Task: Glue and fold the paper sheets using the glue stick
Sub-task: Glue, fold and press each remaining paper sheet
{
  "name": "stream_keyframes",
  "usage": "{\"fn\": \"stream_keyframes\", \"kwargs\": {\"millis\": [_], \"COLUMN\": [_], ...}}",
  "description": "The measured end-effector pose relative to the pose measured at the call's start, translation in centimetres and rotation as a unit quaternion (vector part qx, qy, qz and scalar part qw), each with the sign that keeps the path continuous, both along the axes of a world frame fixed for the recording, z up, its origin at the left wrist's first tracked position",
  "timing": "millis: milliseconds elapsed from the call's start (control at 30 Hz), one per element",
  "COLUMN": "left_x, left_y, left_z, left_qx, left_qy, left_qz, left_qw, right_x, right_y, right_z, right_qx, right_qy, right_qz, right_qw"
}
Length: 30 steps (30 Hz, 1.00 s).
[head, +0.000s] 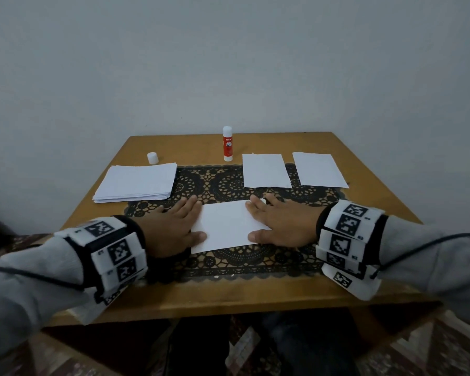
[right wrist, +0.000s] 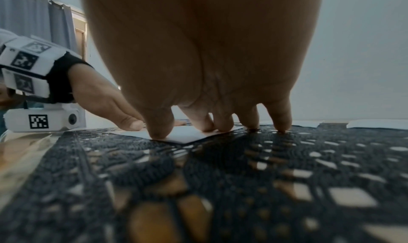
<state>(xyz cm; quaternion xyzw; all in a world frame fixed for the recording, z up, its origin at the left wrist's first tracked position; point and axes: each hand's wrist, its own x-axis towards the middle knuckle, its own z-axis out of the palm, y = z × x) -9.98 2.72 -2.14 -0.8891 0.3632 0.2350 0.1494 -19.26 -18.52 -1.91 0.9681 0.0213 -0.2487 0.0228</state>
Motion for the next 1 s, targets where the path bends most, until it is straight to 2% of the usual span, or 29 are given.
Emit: {"fn": "stream_keyframes", "kwargs": {"millis": [200,433,600,767,900,1000], "left_x": [-0.5,-0.3,-0.3,-0.4,-0.9,-2.6], "left_y": [0.8,0.8,0.9,0.7,-0.3,-2.0], "left_z": [-0.4,-0.4,-0.4,-0.2,0.3,0.3], "left_qx": [-0.002,0.002,-0.005,-0.005,-0.014,-0.028], "left_qy": [-0.004,0.001,0.005,0.006,0.019,0.011], "left_qz": [0.002,0.004,0.002,0.009,0.028,-0.012], "left_qw": [1.000,1.000,1.000,1.000,0.999,0.999], "right_x": [0.1,3.0,2.2,0.5,0.0,0.2], "right_y": [3.2,6.2,4.2,0.2,-0.4,-0.4], "right_z": [0.1,-0.1,-0.1,-0.1,-0.5,-0.5], "right_qx": [0.006,0.012,0.013,0.008,0.006,0.007], "right_qy": [0.005,-0.004,0.001,0.005,0.000,0.001], "right_qz": [0.011,0.029,0.026,-0.015,-0.022,-0.020], "right_qw": [1.000,1.000,1.000,1.000,1.000,1.000]}}
